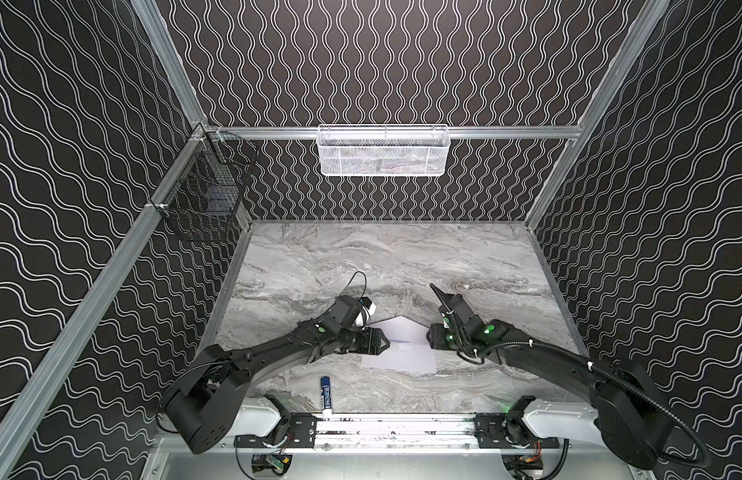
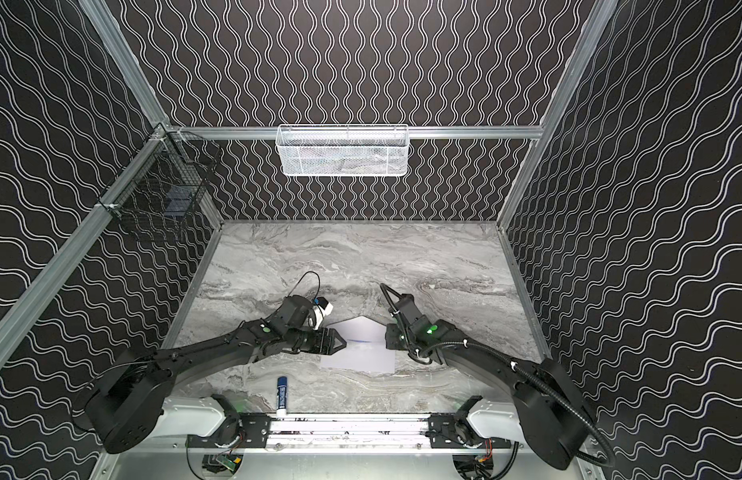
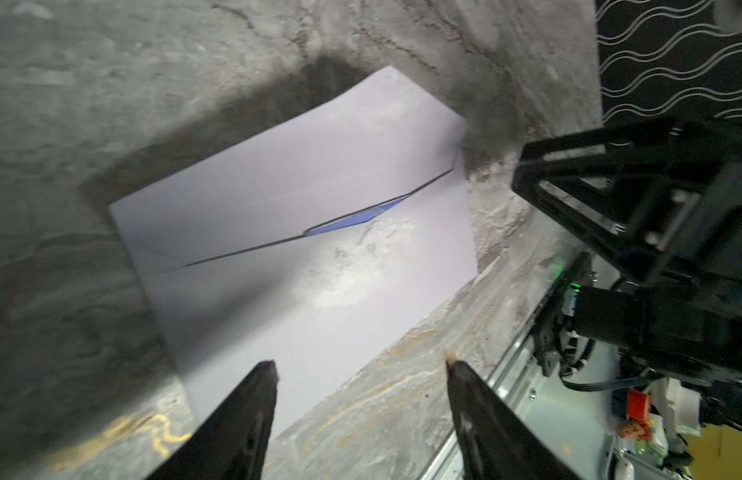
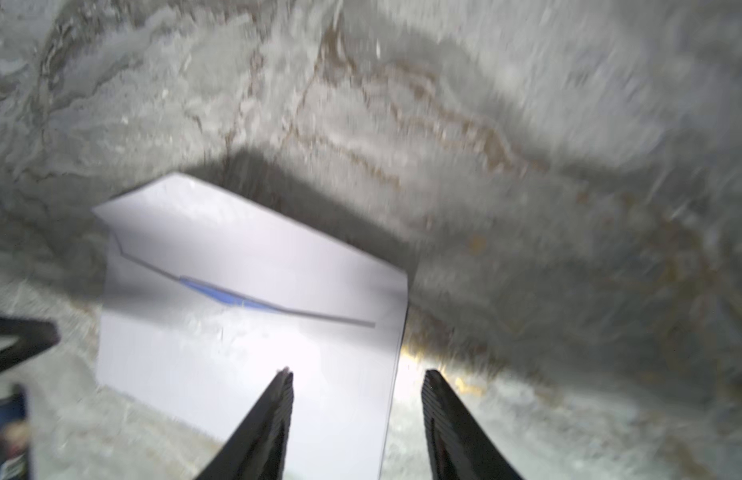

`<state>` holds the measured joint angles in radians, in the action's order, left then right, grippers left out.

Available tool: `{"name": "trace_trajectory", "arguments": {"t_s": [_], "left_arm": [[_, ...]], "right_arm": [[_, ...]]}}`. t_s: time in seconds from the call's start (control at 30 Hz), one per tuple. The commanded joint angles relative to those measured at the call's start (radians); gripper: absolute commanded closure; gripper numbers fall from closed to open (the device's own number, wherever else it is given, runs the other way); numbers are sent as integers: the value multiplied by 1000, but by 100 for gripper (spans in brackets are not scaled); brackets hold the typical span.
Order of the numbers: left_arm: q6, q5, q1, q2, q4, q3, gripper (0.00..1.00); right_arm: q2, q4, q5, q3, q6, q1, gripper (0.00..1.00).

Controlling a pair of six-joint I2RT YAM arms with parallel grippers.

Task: Place the letter into the envelope and seal it

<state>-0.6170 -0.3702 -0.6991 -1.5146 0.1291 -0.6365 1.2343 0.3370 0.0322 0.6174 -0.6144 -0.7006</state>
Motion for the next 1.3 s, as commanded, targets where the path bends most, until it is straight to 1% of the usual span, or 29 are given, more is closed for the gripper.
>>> {"name": "trace_trajectory", "arguments": {"t_s": [0.0,0.13,0.27,0.6,0.83,0.97,1.07,1.2,1.27], "left_arm": [[61,45,5,-23,61,-18,30],[66,50,5,-53,68,-17,31],[48,17,3,-68,40,8,32],[-10,-30,-28,-71,-36,67,34],[-14,-20,-33,-53,-30,77,34],[8,5,-33,-37,13,52,34],[32,62,-33,-5,91,-3,33],[29,118,-34,67,201,-64,33],[22,143,-36,106,258,-80,33]], "right_arm": [[-19,-31,-103,-36,-82,-1,47],[-19,-66,-127,-70,-101,-2,47],[4,-85,-130,-85,-97,-1,47],[45,-116,-121,-92,-81,-2,48],[42,-103,-107,-94,-76,-2,48],[32,-65,-84,-70,-57,-2,48],[2,-28,-55,-45,-39,-2,47],[-27,-4,-29,-27,6,-2,41],[-33,3,-24,-17,22,-2,35]]}}
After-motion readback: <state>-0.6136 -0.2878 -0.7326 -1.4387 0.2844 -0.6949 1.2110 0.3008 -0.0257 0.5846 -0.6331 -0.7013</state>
